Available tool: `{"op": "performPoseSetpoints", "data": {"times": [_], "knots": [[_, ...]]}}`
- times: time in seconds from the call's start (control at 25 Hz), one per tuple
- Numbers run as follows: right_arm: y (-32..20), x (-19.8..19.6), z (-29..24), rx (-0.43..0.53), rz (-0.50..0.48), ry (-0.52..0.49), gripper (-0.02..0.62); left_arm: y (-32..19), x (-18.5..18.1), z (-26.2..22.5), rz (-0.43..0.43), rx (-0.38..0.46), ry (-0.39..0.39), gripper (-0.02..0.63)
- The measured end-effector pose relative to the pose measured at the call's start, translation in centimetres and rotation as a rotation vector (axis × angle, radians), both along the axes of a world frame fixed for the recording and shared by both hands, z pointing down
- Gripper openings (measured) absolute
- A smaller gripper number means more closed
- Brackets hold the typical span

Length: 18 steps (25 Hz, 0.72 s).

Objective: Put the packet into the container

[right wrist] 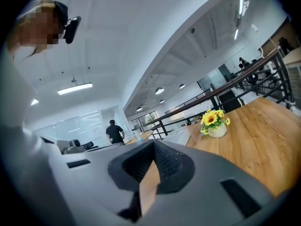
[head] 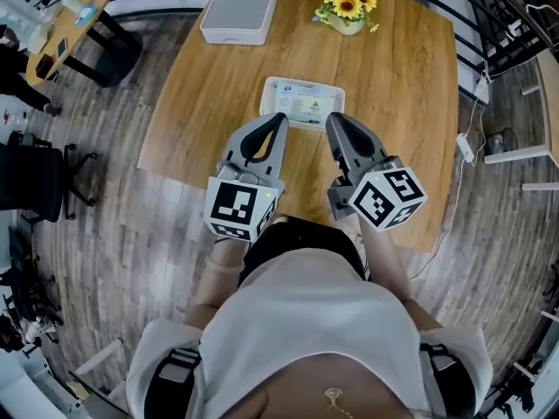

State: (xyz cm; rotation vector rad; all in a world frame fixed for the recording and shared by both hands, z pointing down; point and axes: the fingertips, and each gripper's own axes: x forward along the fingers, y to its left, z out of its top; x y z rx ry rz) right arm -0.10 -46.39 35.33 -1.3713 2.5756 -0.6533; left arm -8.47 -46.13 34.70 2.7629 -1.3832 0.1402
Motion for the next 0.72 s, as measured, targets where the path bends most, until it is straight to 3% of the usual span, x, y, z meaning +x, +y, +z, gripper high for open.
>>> {"op": "performPoseSetpoints", "data": {"times": [0.24, 0.72], "knots": [[1.9, -0.4, -0.4, 0.101, 0.100, 0.138, 0.011, 2.4, 1.6, 0.9, 0.044, -0.036, 0.053, 0.009], [3.4, -0.7, -0.7, 0.135, 0.084, 0.187, 0.011, 2.7, 2.0, 1.0, 0.082, -0.029, 0.057, 0.009]]}}
